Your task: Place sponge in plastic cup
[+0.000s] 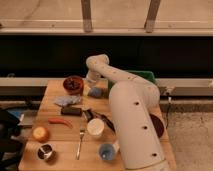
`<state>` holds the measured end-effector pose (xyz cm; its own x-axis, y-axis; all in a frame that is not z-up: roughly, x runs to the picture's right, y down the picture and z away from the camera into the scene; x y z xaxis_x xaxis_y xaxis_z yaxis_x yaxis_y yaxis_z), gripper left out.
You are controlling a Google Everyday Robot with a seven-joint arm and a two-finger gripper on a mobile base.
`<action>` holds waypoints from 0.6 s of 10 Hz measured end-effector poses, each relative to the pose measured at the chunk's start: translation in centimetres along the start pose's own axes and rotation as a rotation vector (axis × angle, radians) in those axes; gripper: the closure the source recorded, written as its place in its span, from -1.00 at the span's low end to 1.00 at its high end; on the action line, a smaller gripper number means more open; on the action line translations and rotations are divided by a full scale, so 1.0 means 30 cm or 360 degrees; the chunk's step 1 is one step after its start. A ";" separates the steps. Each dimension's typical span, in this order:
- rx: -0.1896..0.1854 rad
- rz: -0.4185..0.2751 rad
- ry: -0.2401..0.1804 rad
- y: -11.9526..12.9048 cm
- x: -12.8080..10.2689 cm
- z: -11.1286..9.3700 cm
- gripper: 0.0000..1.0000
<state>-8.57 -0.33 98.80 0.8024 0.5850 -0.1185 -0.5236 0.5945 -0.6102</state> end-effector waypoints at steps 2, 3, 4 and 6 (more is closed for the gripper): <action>-0.0002 0.0045 -0.0028 -0.004 0.022 -0.003 -0.38; -0.0005 0.0059 -0.0039 -0.005 0.030 -0.004 -0.38; -0.0008 0.0076 -0.0053 -0.011 0.043 -0.007 -0.38; -0.0012 0.0086 -0.0070 -0.016 0.041 -0.006 -0.38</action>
<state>-7.28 0.00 98.80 0.7596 0.6398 -0.1168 -0.5634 0.5574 -0.6098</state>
